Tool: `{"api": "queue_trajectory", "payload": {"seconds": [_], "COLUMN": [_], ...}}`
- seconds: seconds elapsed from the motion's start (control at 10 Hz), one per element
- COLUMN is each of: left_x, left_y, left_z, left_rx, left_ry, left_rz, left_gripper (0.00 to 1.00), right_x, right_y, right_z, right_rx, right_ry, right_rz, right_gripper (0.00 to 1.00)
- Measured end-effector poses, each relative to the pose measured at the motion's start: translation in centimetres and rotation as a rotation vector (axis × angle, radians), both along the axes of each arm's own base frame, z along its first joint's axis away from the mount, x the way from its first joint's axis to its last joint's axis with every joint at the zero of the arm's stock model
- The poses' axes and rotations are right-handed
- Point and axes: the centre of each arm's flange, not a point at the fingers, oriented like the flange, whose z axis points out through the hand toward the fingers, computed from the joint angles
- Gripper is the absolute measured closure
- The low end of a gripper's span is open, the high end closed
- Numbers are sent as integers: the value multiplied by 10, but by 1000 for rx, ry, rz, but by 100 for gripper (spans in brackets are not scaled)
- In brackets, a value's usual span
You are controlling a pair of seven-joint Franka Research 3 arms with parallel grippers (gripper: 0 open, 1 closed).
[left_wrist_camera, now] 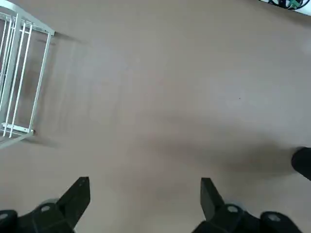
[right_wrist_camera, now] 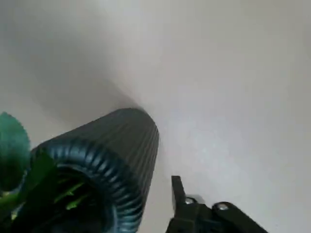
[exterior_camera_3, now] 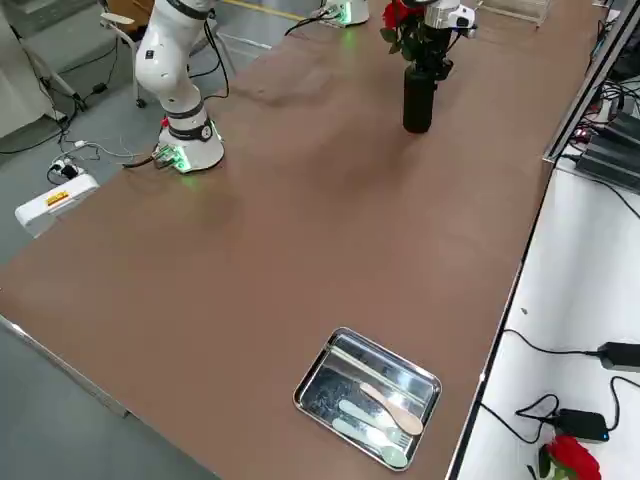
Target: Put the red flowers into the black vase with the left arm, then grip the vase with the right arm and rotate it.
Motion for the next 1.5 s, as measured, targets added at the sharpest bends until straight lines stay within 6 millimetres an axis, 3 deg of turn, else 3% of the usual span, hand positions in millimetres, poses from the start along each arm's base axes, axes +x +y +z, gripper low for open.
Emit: {"api": "queue_trajectory", "payload": {"seconds": [0.4,1.5], "left_x": [0,1], "left_y": [4,4], "left_z": [0,-1], "left_rx": [0,-1], "left_ry": [0,2], "left_rz": [7,8], "left_gripper": [0,0], "right_x": [2,17], "right_y": [-2,-17], "right_z": [1,0], "right_rx": [2,101], "right_ry": [-2,55], "right_rz": [-4,-96], "right_gripper": [38,30]}}
